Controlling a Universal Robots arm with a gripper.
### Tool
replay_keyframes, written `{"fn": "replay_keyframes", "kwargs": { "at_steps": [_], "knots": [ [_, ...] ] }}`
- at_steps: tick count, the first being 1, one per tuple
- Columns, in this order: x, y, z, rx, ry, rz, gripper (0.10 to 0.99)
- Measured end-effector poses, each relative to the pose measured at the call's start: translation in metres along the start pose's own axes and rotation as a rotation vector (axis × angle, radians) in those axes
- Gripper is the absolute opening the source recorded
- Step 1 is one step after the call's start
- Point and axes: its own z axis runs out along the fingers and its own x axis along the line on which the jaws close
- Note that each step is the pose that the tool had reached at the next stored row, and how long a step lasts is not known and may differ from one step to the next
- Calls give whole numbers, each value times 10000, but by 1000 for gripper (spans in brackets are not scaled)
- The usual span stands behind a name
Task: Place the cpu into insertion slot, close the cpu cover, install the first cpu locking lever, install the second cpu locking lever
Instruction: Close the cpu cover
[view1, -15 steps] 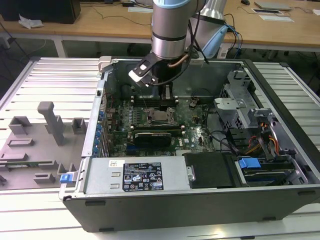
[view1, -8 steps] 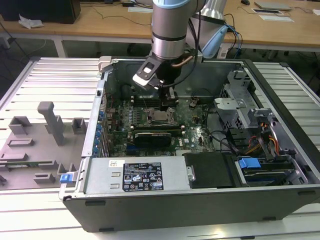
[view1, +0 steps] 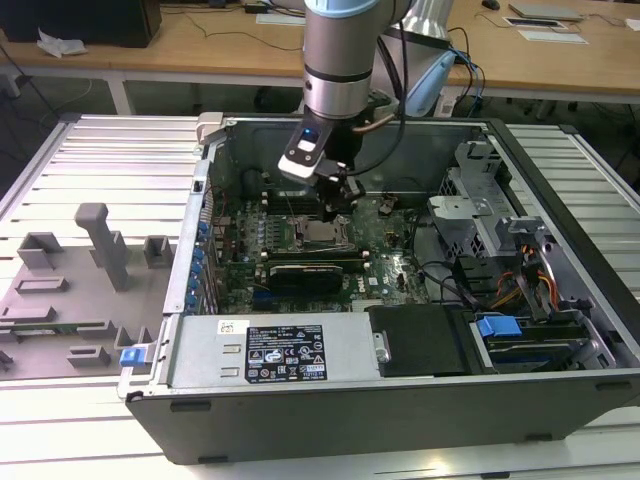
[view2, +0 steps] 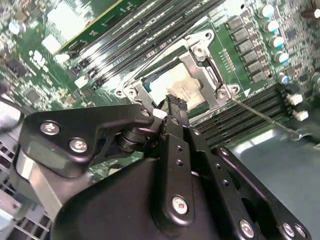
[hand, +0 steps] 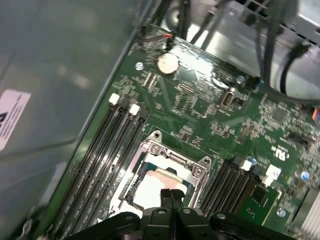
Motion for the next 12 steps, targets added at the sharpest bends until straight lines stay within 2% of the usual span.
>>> {"fn": "replay_keyframes", "kwargs": {
  "at_steps": [12],
  "knots": [
    [0,0,5,-70,23,-2735,106]
  ]
}}
